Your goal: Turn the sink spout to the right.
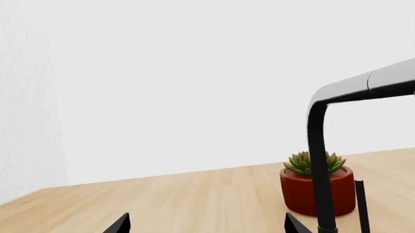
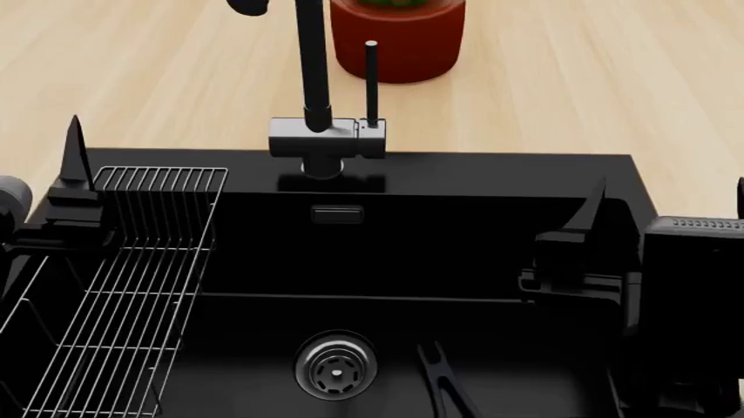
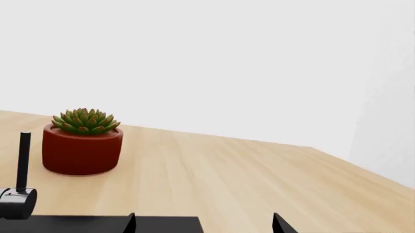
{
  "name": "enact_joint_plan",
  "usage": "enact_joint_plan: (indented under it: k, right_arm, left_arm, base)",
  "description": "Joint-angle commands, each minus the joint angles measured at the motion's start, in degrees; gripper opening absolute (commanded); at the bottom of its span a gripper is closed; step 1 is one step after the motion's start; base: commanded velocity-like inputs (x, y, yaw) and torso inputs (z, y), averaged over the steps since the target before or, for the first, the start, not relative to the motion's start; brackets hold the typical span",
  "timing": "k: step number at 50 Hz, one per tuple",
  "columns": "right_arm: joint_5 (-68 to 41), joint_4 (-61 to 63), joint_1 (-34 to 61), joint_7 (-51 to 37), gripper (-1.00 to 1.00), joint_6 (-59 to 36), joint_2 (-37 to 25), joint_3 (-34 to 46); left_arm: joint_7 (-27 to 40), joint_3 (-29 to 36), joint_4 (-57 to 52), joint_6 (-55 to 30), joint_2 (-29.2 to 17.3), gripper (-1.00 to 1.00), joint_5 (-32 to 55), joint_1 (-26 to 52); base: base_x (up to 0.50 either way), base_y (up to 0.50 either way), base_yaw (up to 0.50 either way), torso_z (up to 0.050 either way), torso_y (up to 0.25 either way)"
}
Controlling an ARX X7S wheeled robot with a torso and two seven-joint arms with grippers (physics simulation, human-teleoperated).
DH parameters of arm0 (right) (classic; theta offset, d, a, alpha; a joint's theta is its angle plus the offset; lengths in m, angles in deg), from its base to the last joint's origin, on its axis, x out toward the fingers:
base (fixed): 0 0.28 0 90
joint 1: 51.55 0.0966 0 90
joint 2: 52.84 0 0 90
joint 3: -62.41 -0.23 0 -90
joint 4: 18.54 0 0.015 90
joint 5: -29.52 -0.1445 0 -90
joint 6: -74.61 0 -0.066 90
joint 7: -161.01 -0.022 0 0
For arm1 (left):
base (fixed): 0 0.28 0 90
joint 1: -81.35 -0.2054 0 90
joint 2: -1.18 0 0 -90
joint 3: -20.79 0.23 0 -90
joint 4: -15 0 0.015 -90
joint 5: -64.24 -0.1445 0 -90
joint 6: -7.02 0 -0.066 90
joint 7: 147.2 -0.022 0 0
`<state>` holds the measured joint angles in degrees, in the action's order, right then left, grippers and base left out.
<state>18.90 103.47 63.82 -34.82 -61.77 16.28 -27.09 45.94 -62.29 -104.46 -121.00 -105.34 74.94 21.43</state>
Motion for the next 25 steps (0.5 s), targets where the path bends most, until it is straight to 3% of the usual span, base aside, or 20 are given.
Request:
enact_joint_plan:
  k: [1, 15, 25]
  right_arm:
    - [-0.34, 0.4, 0.02, -0.17, 1.0, 0.17, 0.1, -0.18]
    - [-0.79, 1.19, 0.73, -0.98, 1.0, -1.1, 0.44, -0.72]
    - [0.12, 3.82, 10.54, -3.54, 1.0, -11.16, 0.96, 3.06]
  left_arm:
    - [0.22, 0.34, 0.2, 0.07, -0.11, 1.0, 0.1, 0.19]
    - [0.31, 0.67, 0.27, 0.12, -0.21, 1.0, 0.46, 0.47]
    - [0.6, 0.54, 1.65, 1.53, -0.26, 1.0, 0.41, -0.39]
  base:
    - [0.0, 0.0, 0.0, 0.0, 0.0]
    - [-0.08, 0.0, 0.0, 0.0, 0.0]
    - [0.0, 0.0, 0.0, 0.0, 0.0]
